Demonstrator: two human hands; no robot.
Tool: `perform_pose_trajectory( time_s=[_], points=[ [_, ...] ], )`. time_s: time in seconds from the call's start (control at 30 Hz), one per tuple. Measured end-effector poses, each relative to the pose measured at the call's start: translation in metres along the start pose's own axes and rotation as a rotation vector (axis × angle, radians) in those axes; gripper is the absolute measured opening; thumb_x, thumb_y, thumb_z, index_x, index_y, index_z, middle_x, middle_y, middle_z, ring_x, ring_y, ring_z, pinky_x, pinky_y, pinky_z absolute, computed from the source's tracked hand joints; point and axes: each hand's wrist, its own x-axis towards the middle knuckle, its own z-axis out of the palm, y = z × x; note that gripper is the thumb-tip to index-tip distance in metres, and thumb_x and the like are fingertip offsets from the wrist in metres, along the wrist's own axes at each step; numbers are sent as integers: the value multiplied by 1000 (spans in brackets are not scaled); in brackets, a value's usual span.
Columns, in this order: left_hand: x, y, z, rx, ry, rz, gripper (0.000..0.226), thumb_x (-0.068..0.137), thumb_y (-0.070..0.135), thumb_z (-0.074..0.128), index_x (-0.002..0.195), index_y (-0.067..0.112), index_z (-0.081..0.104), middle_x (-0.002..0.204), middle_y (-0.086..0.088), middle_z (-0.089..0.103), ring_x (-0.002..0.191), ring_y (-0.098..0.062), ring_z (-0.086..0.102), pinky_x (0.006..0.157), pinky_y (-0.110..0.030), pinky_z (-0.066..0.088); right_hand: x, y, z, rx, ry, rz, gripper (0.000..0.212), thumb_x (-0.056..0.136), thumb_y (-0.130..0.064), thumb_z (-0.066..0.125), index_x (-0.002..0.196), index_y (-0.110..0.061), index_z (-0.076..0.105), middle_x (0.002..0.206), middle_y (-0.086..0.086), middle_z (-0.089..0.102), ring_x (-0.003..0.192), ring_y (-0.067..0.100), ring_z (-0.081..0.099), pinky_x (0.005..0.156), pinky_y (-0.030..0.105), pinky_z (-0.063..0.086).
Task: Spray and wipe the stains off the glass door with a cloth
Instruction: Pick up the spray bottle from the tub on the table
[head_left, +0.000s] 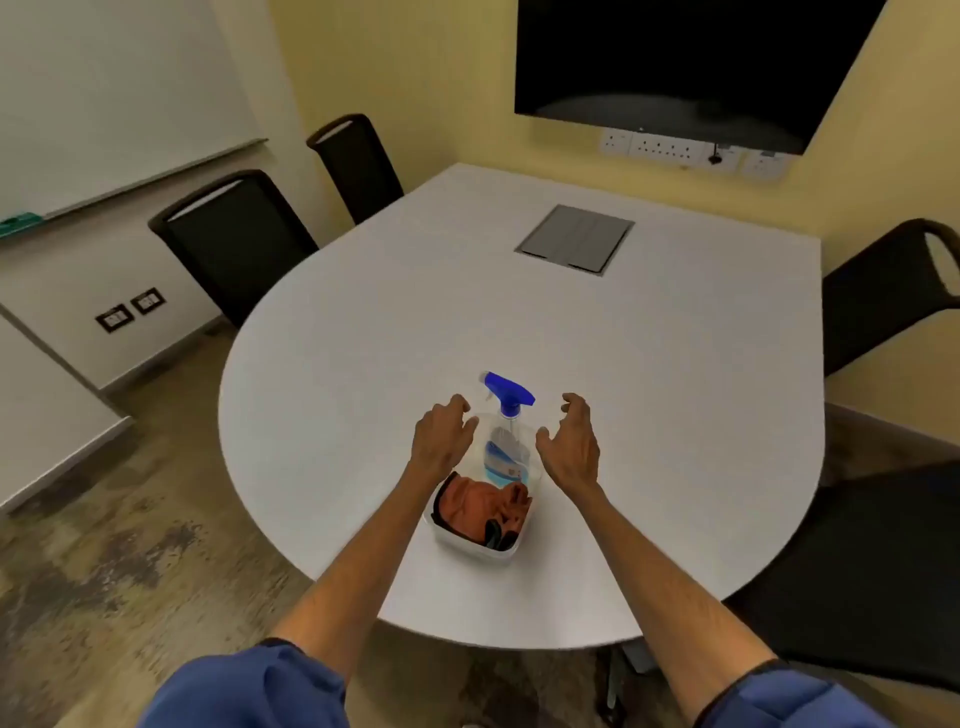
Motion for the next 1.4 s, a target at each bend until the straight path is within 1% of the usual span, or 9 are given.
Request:
perform_pose_trajectory(
  time_s=[0.1, 0.27, 0.43, 0.53, 0.63, 0.77, 0.93, 1.07, 1.4],
  points=[
    [9, -7, 13, -20, -86, -33, 37, 97, 33, 59, 125, 11, 54, 113, -12, 70, 100, -27, 67, 90, -37, 52, 3, 3, 9, 47, -36, 64, 62, 87, -17, 71, 140, -15, 38, 135, 6, 53, 113, 23, 60, 92, 36, 54],
    [19, -11, 35, 33, -161, 2, 53, 87, 42, 70, 128, 16, 50, 114, -6, 68, 100, -21, 66, 87, -30, 51, 4, 7, 29, 114, -105, 51, 68, 84, -26, 76, 141, -18, 39, 133, 2, 55, 119, 19, 56, 96, 35, 51],
    [30, -12, 45, -152, -276, 50, 82, 80, 37, 79, 147, 19, 36, 142, -7, 49, 131, -24, 48, 105, -43, 47, 10, 3, 46, 184, -120, 88, 69, 88, -39, 72, 144, -17, 40, 137, 3, 55, 124, 20, 54, 101, 34, 47],
    [34, -14, 49, -242, -299, 59, 75, 83, 32, 76, 147, 20, 38, 142, -9, 50, 131, -25, 48, 107, -44, 45, 14, 1, 54, 200, -123, 79, 63, 90, -41, 69, 142, -17, 44, 136, 4, 56, 124, 20, 54, 95, 26, 42],
    [32, -16, 53, -271, -315, 72, 61, 91, 31, 67, 145, 17, 41, 146, -9, 47, 133, -25, 46, 110, -41, 41, 18, 0, 60, 199, -120, 84, 52, 90, -41, 68, 132, -13, 55, 126, 7, 64, 116, 23, 60, 91, 26, 44],
    [29, -17, 56, -295, -296, 90, 52, 97, 30, 58, 144, 16, 41, 147, -9, 45, 134, -24, 46, 109, -38, 41, 19, 0, 66, 218, -107, 68, 39, 93, -33, 67, 124, -9, 59, 116, 8, 67, 106, 24, 64, 86, 26, 49],
    [33, -10, 47, -308, -285, 83, 61, 90, 35, 68, 142, 18, 42, 142, -9, 49, 128, -25, 50, 106, -41, 46, 23, -8, 62, 241, -34, 26, 38, 94, -33, 65, 124, -11, 57, 116, 7, 65, 103, 18, 61, 89, 28, 50],
    [37, 4, 35, -341, -217, 39, 70, 84, 41, 73, 142, 18, 41, 140, -7, 51, 126, -25, 54, 104, -39, 49, 34, -28, 52, 281, -9, 14, 41, 93, -35, 66, 126, -11, 57, 117, 6, 66, 106, 20, 61, 94, 33, 50],
    [21, 27, 2, -402, -5, -64, 67, 85, 45, 72, 136, 14, 43, 137, -8, 59, 118, -28, 63, 99, -41, 52, 36, -72, 22, 334, -36, -152, 37, 93, -33, 66, 121, -10, 59, 113, 9, 68, 101, 21, 63, 93, 32, 49]
  ],
)
